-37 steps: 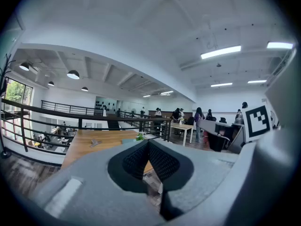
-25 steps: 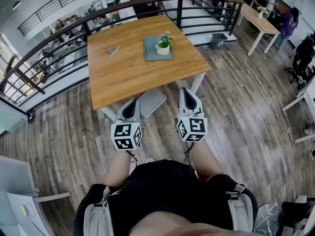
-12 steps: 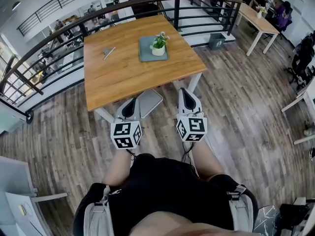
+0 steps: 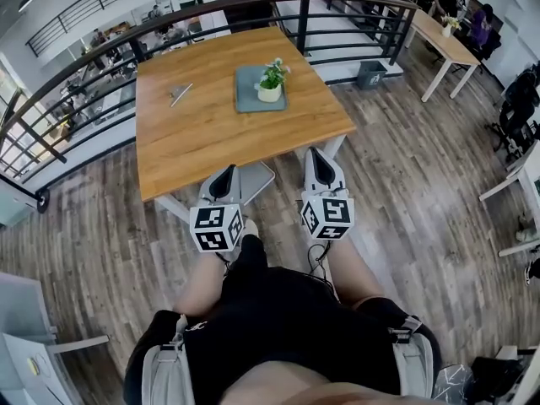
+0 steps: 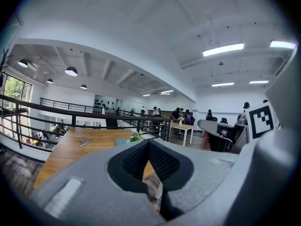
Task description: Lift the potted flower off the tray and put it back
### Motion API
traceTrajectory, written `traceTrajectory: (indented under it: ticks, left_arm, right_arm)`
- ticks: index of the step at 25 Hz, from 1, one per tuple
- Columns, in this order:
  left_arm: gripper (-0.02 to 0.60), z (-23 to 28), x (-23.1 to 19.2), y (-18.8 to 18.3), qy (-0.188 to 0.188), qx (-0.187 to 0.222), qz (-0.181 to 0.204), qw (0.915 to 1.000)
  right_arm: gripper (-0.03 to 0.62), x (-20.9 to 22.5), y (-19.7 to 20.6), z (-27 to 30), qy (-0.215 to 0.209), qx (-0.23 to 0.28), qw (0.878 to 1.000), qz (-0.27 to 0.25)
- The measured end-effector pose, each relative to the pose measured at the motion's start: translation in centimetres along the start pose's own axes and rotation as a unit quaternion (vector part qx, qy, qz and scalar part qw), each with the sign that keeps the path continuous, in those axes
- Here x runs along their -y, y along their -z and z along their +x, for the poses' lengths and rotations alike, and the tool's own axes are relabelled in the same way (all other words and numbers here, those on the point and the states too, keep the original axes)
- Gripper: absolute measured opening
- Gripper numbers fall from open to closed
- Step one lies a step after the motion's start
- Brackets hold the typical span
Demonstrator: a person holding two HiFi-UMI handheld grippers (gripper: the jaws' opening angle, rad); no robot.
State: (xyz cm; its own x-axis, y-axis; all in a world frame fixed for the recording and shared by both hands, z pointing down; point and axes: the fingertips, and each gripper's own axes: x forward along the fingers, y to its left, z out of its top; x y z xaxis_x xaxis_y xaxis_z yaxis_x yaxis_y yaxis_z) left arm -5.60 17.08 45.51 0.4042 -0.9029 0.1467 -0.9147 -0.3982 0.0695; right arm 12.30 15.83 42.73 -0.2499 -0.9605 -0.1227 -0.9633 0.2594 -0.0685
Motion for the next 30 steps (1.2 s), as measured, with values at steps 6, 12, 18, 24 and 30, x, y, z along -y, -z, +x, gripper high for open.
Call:
traceTrajectory:
  ticks: [6,12,18,24,30]
  left_arm:
    - [0.015,6.4,-3.0,-1.2,0.013,0.005,0.000,0.9999]
    - [0.015,13.8,-7.2,-3.1,0.029,-0.001,0.001,0.9996]
    - [0.015,21.0,-13.0,-5.8,0.042,-0.002,-0.003,0.9991]
    - [0.015,27.5,-18.2,-6.7,0.057,-0.009,-0.009,0.9983]
    - [0.015,32.2,-21.9,-6.4,0.063,-0.018,-0.014,0.9977]
  right_arm:
    - [-0.003,1.6,1.0,6.5,0.009,0.000,1.000,-0.002]
    - [-0.003,2.5,1.5,14.8,0.018,-0.007,1.000,-0.004]
    - [-0.003,2.2,1.0,23.9,0.023,-0.006,1.000,-0.010]
    - [-0.003,2.1,2.2,32.0,0.036,-0.017,0.999,-0.014]
    - [-0.003,2.4,3.8,37.4,0.049,-0.026,0.998,-0.016]
